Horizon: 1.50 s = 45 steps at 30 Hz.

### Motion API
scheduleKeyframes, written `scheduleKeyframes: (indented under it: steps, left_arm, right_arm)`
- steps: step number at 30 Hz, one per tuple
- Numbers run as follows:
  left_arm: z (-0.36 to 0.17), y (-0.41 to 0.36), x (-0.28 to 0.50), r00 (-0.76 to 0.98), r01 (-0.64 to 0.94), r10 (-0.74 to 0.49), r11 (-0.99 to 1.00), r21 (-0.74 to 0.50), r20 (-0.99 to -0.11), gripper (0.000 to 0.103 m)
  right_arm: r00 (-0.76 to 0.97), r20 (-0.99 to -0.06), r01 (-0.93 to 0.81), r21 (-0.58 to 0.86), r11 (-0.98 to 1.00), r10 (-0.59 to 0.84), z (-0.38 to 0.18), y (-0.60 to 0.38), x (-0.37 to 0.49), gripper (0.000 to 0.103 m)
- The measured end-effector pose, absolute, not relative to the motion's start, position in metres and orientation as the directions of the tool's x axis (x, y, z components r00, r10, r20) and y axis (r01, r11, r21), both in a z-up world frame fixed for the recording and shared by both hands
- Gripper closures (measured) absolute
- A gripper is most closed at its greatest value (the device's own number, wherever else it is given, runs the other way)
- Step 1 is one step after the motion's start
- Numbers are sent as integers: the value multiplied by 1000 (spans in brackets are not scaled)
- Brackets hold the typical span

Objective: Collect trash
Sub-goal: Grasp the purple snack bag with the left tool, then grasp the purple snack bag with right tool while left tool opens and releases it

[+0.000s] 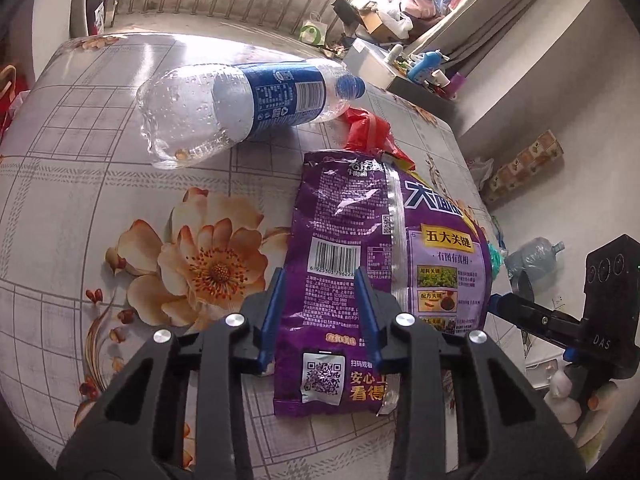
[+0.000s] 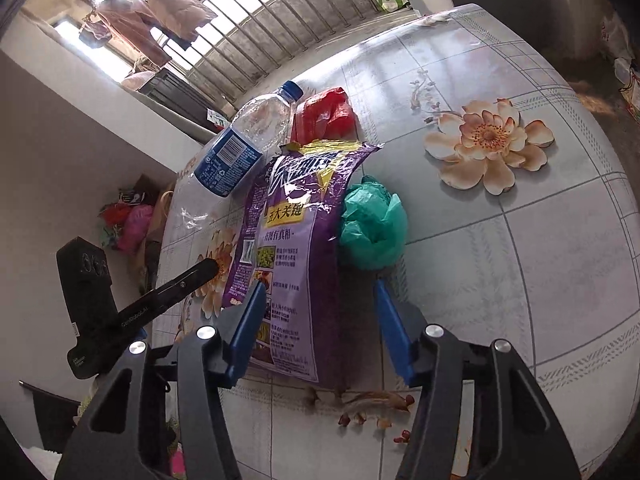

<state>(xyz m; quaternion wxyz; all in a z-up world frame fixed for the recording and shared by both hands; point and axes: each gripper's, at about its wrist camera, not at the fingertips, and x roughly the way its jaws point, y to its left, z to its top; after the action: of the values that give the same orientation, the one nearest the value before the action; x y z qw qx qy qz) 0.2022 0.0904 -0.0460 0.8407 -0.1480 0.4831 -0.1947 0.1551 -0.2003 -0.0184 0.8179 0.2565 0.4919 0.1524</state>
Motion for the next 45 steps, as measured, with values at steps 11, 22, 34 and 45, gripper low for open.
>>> scheduleKeyframes:
  steps: [11,22,34,45]
  left_arm:
    - [-63,83,197,426,195,-457,889,-413,-781,81]
    - [-59,87,196,421,189,-487,872,-451,-765,82]
    - [-18,52,197,458,307,-545,838,-451,-703,82]
    - [-15,7,207,406,376,-575,814,-443,-710,82]
  right_arm:
    - [440,-731,-9,578,816,522,-30,-184,175,60]
    - [510,-682,-120,547,829,524,-4,-175,160,98]
    - [715,-501,-87,629,773,488,46,-262,130,99]
    - [769,-492,85,712,697,408,19,-345,91,99]
